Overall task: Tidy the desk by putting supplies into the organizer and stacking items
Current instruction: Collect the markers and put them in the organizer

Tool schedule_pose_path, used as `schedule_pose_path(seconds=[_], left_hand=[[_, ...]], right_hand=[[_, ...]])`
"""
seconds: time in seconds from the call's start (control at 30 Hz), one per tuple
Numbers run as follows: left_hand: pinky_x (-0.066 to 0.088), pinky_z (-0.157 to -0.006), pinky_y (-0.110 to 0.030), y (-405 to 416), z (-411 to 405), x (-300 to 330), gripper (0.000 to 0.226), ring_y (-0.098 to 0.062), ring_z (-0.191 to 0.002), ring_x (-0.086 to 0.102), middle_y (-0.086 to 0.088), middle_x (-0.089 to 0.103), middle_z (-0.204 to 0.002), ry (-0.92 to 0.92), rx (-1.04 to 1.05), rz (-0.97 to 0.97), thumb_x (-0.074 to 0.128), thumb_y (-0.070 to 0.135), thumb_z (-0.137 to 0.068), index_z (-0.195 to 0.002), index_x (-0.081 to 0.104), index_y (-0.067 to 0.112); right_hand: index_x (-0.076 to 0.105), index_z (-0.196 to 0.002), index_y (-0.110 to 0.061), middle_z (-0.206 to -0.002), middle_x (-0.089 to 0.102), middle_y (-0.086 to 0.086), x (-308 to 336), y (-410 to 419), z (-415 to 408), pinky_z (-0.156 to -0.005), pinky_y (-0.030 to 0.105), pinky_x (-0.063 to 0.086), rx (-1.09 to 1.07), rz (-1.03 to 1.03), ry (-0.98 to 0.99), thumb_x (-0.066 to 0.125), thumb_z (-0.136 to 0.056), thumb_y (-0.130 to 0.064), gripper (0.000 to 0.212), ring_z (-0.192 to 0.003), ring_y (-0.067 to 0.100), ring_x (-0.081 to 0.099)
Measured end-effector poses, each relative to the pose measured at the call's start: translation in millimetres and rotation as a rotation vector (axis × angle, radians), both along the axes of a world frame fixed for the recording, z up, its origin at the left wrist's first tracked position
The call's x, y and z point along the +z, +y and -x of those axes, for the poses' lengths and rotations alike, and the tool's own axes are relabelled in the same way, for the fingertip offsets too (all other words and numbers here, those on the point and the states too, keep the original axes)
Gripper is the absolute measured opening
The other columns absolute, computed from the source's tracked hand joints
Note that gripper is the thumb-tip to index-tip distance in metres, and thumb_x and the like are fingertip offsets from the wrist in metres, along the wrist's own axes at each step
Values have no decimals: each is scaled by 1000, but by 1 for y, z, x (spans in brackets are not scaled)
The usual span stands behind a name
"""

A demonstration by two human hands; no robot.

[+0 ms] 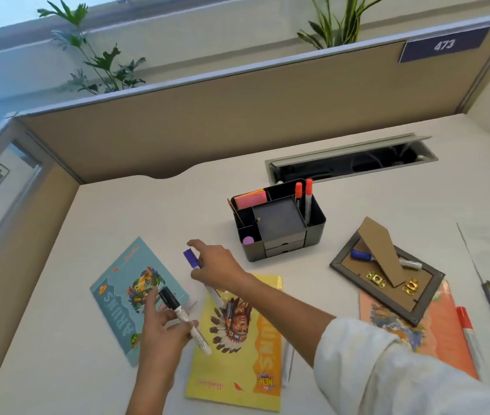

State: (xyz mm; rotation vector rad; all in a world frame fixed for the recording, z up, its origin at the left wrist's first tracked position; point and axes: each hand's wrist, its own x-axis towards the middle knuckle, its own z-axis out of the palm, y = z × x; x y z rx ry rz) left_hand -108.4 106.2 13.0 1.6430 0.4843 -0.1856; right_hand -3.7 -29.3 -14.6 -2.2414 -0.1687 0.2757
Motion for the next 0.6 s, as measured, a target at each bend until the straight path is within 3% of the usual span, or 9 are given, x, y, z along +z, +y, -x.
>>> schedule_pose_path(seconds=[0.1,0.27,0.33,0.43,0.6], left_hand=[[54,-72,-39,-31,-18,12,85,-41,-95,64,-21,58,-103,-94,-45,26,58,-16,-83,-139,33,43],[58,-80,-44,-100,-54,35,65,-27,-90,69,-9,64,-98,-275,-190,-40,64,6,-88,-131,38,49],[58,-79,-38,-131,-71,42,58,-17,-86,70,-4,67,-96,-362,-234,-85,63,11,-89,-129,39,44],[57,-75,-30,-177,-99,48,49,-2,-75,66,0,68,-90,-508,-283,-149,63,9,-89,-124,42,34],[48,-71,-10,-231,-139,47,46,1,-80,64,13,62,-85,-648,-402,-271,63,5,-87,-121,43,27]], right_hand=[[44,-136,-26,-94,66,5,22,-36,11,-74,34,48,-31,-71,-42,63,-80,-19,60,-84,23,61],[49,-134,-28,-81,60,-9,52,-119,20,-77,26,50,-262,-142,-164,63,-82,-15,55,-77,11,60],[49,-134,-24,-77,55,-15,59,-152,19,-75,22,49,-382,-149,-256,63,-84,-14,54,-73,4,58],[49,-133,-24,-78,59,-9,61,-193,10,-69,22,51,-568,-112,-407,64,-85,-15,51,-70,10,62],[47,-133,-24,-89,61,-7,47,-233,-15,-71,19,52,-684,-24,-502,64,-87,-18,49,-75,11,63]])
